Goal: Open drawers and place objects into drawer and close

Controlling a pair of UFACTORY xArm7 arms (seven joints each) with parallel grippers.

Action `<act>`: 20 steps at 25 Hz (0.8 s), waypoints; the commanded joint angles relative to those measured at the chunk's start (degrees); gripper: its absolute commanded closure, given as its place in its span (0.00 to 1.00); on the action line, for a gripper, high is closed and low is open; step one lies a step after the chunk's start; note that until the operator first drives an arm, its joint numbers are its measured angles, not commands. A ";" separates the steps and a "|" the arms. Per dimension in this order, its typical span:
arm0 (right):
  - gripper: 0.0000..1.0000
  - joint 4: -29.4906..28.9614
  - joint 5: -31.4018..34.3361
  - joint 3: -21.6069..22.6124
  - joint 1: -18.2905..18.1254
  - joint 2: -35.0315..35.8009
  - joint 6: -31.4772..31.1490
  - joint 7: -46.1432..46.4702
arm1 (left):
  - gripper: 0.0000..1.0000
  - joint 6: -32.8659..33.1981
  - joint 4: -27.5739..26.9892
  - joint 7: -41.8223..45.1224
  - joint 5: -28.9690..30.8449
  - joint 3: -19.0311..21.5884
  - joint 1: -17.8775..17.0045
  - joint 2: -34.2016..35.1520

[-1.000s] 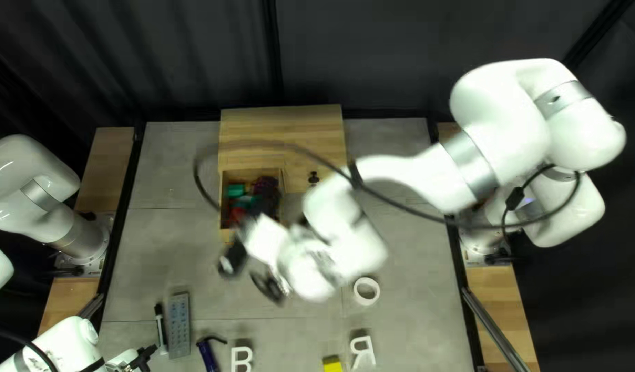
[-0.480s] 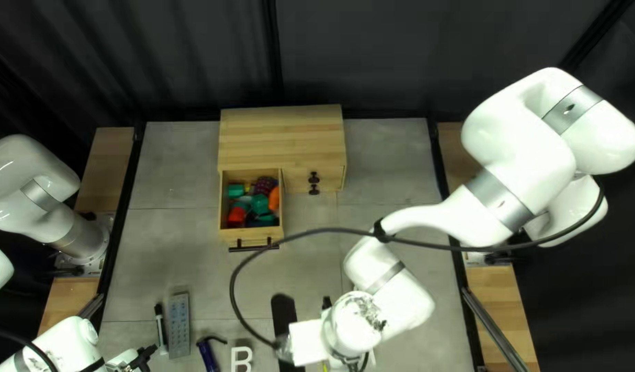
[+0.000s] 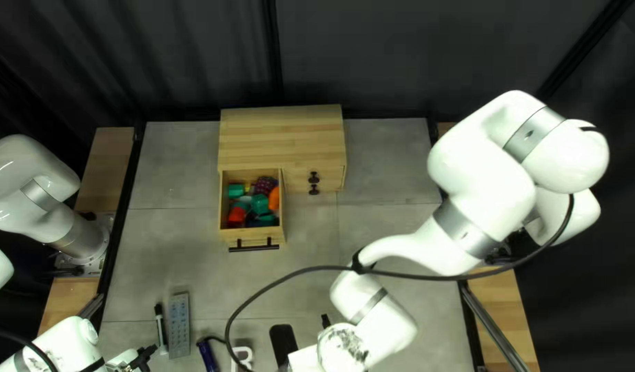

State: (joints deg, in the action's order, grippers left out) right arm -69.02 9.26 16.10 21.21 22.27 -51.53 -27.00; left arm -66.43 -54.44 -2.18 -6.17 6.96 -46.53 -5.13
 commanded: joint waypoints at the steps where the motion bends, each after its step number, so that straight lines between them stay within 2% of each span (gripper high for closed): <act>1: 0.00 -0.69 0.90 -0.50 0.62 0.81 -1.09 -1.32 | 0.00 0.00 0.00 0.00 0.00 0.00 0.00 0.00; 10: 0.00 -2.18 3.02 -1.01 2.27 3.12 -1.02 -3.15 | 0.00 0.00 0.00 0.00 0.00 0.00 0.00 0.00; 20: 0.00 -1.68 3.62 -1.23 2.67 5.29 2.38 -3.97 | 0.00 0.00 0.00 0.00 0.00 0.00 0.00 0.00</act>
State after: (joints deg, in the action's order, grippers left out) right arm -70.97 12.81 14.90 23.88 27.36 -49.78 -30.88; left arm -66.43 -54.44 -2.18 -6.17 6.96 -46.53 -5.13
